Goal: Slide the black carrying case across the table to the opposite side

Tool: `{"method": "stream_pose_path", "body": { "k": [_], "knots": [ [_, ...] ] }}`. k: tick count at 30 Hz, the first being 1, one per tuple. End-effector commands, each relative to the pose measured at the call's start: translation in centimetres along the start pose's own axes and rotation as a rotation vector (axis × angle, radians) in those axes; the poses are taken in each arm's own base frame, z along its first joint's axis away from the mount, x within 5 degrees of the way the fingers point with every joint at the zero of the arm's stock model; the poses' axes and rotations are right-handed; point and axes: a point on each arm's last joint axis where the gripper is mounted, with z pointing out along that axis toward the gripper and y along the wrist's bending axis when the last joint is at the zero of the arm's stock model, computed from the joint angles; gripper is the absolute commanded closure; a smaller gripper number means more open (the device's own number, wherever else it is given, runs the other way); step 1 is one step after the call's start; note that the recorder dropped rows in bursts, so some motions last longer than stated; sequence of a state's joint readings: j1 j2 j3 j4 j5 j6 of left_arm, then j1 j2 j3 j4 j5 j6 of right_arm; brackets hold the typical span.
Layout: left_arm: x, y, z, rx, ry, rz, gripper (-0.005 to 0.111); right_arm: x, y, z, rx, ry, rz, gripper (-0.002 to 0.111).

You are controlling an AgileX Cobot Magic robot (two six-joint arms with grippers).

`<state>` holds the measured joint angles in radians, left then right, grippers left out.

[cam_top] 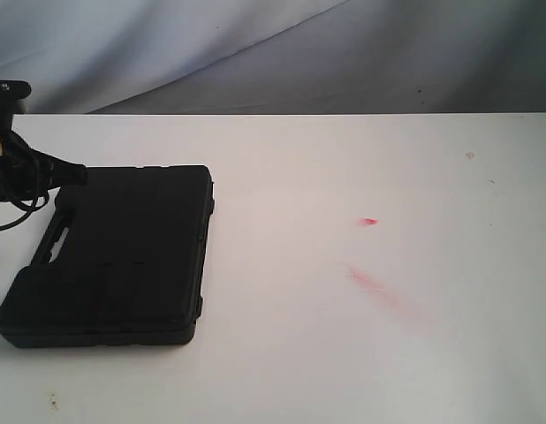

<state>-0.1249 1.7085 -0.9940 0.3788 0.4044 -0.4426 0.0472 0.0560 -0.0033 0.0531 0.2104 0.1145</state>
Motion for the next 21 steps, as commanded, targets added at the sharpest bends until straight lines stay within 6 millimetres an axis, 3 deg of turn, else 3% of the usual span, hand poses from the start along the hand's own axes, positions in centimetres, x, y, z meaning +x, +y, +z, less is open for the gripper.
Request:
{"method": "stream_pose_path", "body": {
  "k": [1,8,11,16,19,21],
  "knots": [
    [-0.6,-0.2,-0.4,0.021,-0.054,0.040,0.107,0.1,0.0,0.0,-0.005,0.001,0.007,0.108],
    [-0.8,-0.5,-0.4,0.049,-0.108,0.060,0.107,0.1,0.0,0.0,-0.005,0.001,0.007,0.108],
    [0.3,-0.9,-0.7,0.119,-0.222,0.086,0.107,0.1,0.0,0.0,-0.005,0.001,0.007,0.108],
    [0.9,-1.6,-4.3,0.248,-0.524,0.148,0.107,0.1,0.0,0.0,-0.005,0.001,0.007,0.108],
    [1.1,-1.5,-6.8,0.256,-0.607,0.234,0.107,0.1,0.0,0.0,-0.005,0.001,0.007,0.108],
    [1.2,-1.4,-8.2,0.275,-0.632,0.203,0.107,0.1,0.0,0.0,-0.005,0.001,0.007,0.108]
  ]
}}
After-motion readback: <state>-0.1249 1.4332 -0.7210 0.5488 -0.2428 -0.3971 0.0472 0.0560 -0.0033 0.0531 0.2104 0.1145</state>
